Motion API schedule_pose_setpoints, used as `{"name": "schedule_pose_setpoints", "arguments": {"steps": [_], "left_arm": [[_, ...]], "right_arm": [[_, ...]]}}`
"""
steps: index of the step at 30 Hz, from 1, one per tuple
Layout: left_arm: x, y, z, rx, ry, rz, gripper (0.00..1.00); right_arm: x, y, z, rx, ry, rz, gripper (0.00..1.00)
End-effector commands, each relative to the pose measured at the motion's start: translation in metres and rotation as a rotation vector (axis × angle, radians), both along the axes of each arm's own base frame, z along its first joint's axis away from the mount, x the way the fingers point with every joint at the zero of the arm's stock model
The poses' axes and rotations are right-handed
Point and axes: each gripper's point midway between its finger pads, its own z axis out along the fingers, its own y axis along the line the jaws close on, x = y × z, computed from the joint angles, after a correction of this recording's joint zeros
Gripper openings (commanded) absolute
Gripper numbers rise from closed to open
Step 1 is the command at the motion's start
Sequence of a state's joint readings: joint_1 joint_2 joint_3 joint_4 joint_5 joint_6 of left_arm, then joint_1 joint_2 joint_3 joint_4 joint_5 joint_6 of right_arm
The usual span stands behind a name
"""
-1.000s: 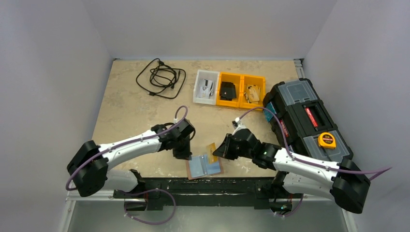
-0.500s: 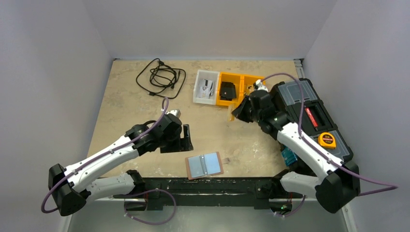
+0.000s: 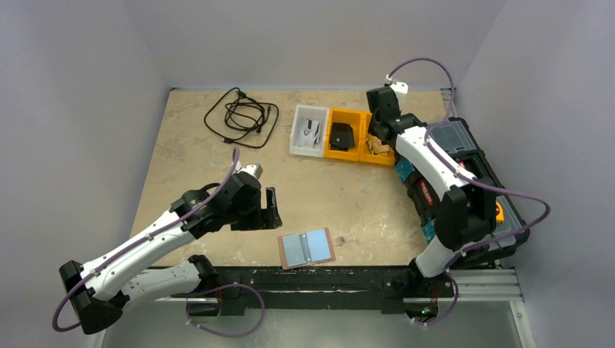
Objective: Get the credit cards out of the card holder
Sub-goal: Place the credit card in the storage box.
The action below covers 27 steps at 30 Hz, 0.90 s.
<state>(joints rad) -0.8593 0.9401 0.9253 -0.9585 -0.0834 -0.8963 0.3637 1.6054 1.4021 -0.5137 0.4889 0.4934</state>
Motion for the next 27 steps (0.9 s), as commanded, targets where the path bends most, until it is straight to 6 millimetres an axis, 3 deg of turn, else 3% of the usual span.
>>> {"name": "schedule_pose_setpoints", "arguments": {"steps": [1, 6, 12, 15, 21, 27], "left_arm": [[0.003, 0.003, 0.021, -0.025, -0.057, -0.004, 0.80], [0.002, 0.005, 0.024, -0.026, -0.061, -0.009, 0.81], [0.002, 0.003, 0.025, -0.039, -0.058, -0.008, 0.81], [0.001, 0.002, 0.026, -0.043, -0.056, -0.012, 0.81], [0.001, 0.001, 0.024, -0.045, -0.050, -0.007, 0.80], [0.002, 0.001, 0.019, -0.037, -0.043, 0.003, 0.81]], "right_arm": [[0.018, -0.029, 0.004, -0.189, 0.018, -0.075, 0.00], [0.039, -0.037, -0.017, -0.278, 0.063, -0.088, 0.00], [0.057, -0.030, -0.041, -0.297, 0.112, -0.058, 0.00], [0.061, -0.026, -0.051, -0.296, 0.142, -0.043, 0.15], [0.056, -0.015, -0.043, -0.219, 0.149, -0.019, 0.34], [0.035, 0.003, -0.023, -0.078, 0.133, 0.041, 0.40]]}}
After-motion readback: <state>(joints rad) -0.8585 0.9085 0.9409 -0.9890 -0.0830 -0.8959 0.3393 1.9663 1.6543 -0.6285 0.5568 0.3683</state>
